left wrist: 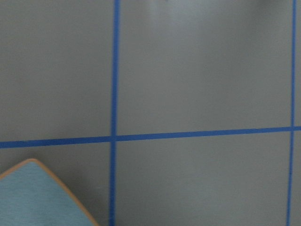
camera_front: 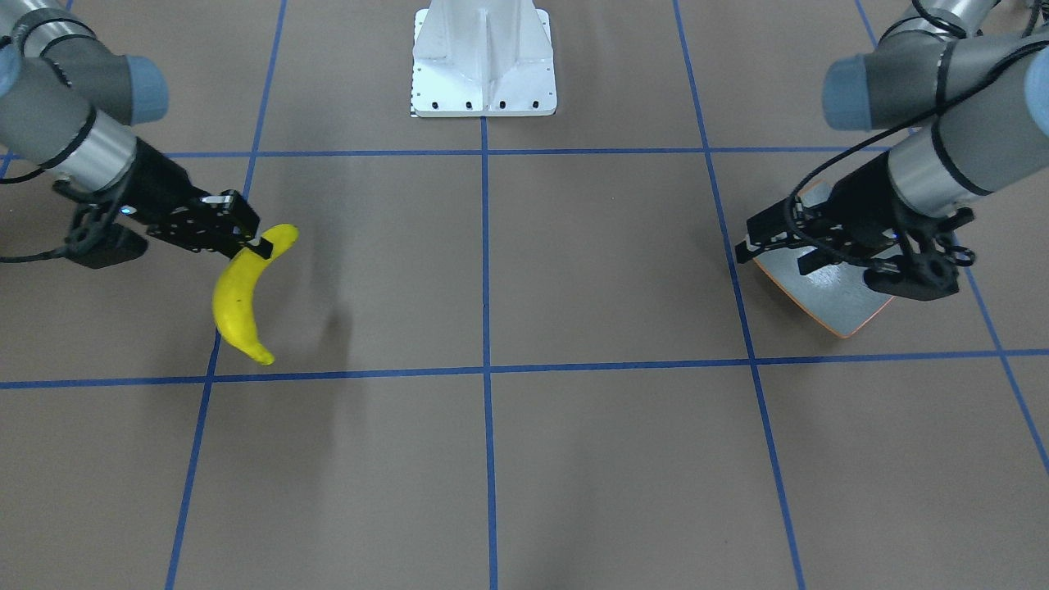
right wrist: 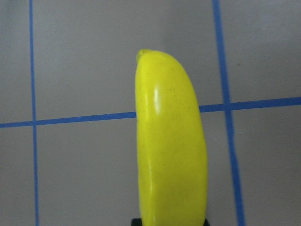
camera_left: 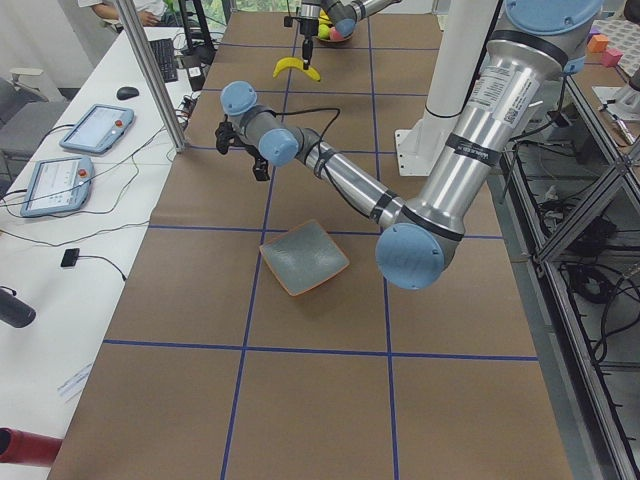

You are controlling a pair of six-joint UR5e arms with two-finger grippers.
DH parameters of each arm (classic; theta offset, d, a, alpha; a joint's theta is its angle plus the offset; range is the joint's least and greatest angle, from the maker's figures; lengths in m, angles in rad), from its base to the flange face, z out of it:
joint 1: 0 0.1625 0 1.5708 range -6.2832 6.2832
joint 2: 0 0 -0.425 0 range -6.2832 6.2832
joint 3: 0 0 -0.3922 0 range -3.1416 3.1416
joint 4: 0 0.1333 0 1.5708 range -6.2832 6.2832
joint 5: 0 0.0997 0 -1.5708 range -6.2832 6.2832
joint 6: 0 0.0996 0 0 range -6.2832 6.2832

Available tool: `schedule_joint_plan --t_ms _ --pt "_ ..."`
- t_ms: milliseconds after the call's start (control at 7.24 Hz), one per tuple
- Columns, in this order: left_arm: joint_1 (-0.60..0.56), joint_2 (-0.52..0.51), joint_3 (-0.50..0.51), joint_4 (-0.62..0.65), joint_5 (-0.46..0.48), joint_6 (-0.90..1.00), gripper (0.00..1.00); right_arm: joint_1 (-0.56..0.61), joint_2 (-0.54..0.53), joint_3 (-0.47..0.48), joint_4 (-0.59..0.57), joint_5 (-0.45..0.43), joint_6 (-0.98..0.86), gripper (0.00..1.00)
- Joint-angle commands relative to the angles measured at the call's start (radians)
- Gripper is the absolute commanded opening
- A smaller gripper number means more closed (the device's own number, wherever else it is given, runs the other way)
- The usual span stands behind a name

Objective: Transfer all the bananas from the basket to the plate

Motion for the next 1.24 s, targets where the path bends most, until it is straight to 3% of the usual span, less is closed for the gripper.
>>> schedule_joint_plan --t_ms 0,276,414,690,967,1105 --pt "0.068 -0.106 0.094 -0.193 0.004 -0.235 0.99 -0.14 0.123 -0.002 0.002 -0.074 0.125 0.0" --pt "0.115 -0.16 0.178 -0.37 0.028 -0.411 0.99 -0.214 0.189 0.003 0.003 -0.127 0.2 0.0" --pt "0.156 -0.194 0.185 -0.395 0.074 -0.477 0.99 -0.265 0.217 0.0 0.003 -0.196 0.222 0.0" --pt "0.253 -0.267 0.224 -0.506 0.206 -0.554 0.98 -0.285 0.219 0.017 0.01 -0.215 0.225 0.0" --pt "0.281 -0.297 0.292 -0.641 0.208 -0.555 0.87 -0.285 0.219 0.02 0.016 -0.215 0.225 0.0" --pt "0.298 -0.298 0.295 -0.648 0.208 -0.555 1.0 -0.285 0.22 0.02 0.017 -0.215 0.223 0.0"
